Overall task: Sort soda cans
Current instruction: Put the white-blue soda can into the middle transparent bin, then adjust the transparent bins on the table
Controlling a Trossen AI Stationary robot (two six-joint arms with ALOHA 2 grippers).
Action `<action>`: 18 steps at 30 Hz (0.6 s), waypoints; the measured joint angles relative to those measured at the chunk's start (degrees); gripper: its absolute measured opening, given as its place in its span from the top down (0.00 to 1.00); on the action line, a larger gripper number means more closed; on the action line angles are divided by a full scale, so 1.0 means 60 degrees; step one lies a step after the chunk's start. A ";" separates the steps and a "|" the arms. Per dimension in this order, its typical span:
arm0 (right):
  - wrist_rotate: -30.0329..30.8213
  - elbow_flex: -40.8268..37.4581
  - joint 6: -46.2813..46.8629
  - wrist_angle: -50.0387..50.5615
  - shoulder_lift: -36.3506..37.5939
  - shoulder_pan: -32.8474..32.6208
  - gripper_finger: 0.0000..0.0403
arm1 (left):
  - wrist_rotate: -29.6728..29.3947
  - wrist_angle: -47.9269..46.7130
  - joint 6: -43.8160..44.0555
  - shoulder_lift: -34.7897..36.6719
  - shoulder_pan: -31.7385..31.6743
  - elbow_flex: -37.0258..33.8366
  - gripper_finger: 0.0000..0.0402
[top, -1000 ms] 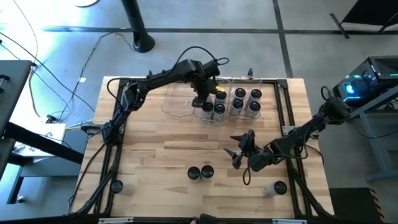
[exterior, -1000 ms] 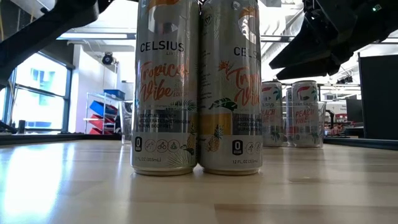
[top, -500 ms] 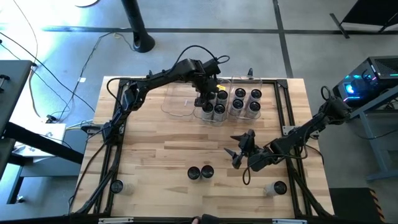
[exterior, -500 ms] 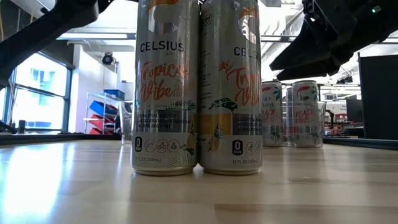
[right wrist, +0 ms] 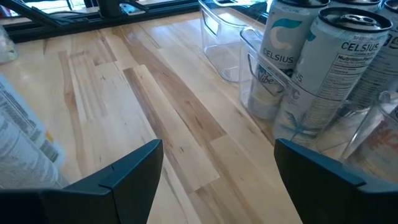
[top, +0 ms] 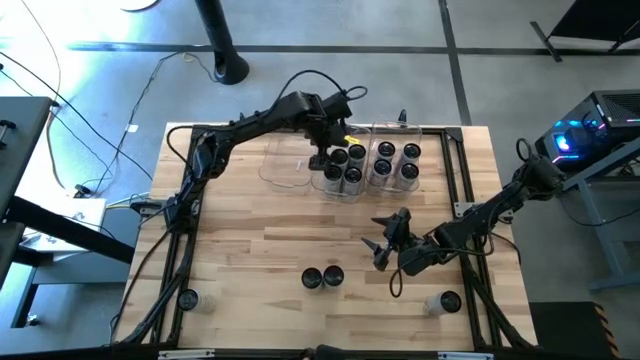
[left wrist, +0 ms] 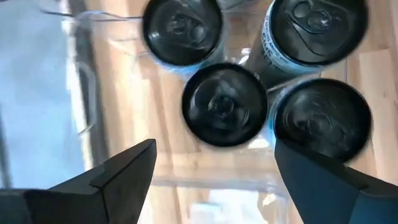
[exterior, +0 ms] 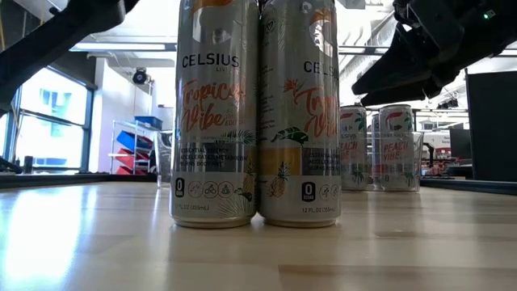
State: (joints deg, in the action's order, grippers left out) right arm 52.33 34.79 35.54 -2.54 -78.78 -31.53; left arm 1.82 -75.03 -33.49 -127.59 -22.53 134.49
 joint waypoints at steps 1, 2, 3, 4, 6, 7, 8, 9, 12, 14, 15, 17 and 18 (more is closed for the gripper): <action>0.0004 -0.0001 -0.0026 0.0025 0.0000 -0.0008 0.25 | -0.0081 -0.0107 0.0064 0.0124 0.0001 0.0013 0.20; 0.0028 -0.0001 -0.0100 0.0022 0.0000 -0.0037 0.25 | -0.0043 -0.0243 0.0090 0.0270 -0.0015 0.0019 0.20; 0.0037 -0.0001 -0.0172 0.0002 0.0000 -0.0084 0.25 | 0.0122 -0.0336 0.0148 0.0397 -0.0063 0.0019 0.20; 0.0073 0.0001 -0.0293 0.0010 0.0001 -0.0160 0.25 | 0.0413 -0.0375 0.0261 0.0522 -0.0134 0.0023 0.20; 0.0143 0.0089 -0.0595 0.0031 0.0004 -0.0353 0.25 | 0.0916 -0.0596 0.0565 0.0729 -0.0352 0.0012 0.20; 0.0231 0.0166 -0.0772 0.0030 0.0004 -0.0478 0.25 | 0.1040 -0.0681 0.0733 0.0873 -0.0444 -0.0104 0.20; 0.0342 0.0255 -0.0971 0.0041 0.0011 -0.0621 0.25 | 0.1110 -0.0740 0.0889 0.1016 -0.0549 -0.0263 0.20; 0.0459 0.0362 -0.1124 0.0125 0.0015 -0.0765 0.25 | 0.1111 -0.0723 0.1046 0.1166 -0.0624 -0.0505 0.20; 0.0814 0.0778 -0.1220 0.0936 0.0034 -0.1154 0.25 | 0.1133 -0.0225 0.1327 0.1808 -0.0729 -0.1720 0.21; 0.1075 0.1184 -0.0961 0.1930 0.0085 -0.1363 0.25 | 0.1149 0.0641 0.1419 0.2371 -0.0728 -0.2971 0.21; 0.1216 0.1441 -0.0734 0.2575 0.0110 -0.1449 0.25 | 0.1143 0.1239 0.1488 0.2735 -0.0717 -0.3742 0.21; 0.1331 0.1991 -0.0147 0.4047 0.0151 -0.1578 0.25 | 0.1117 0.2531 0.1572 0.3560 -0.0717 -0.5392 0.21; 0.1346 0.2304 0.0152 0.4819 0.0157 -0.1608 0.25 | 0.1112 0.3211 0.1659 0.4053 -0.0732 -0.6239 0.21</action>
State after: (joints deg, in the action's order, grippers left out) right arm 60.40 48.62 36.45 26.38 -77.84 -41.18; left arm 8.49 -55.76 -23.54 -103.27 -26.92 97.06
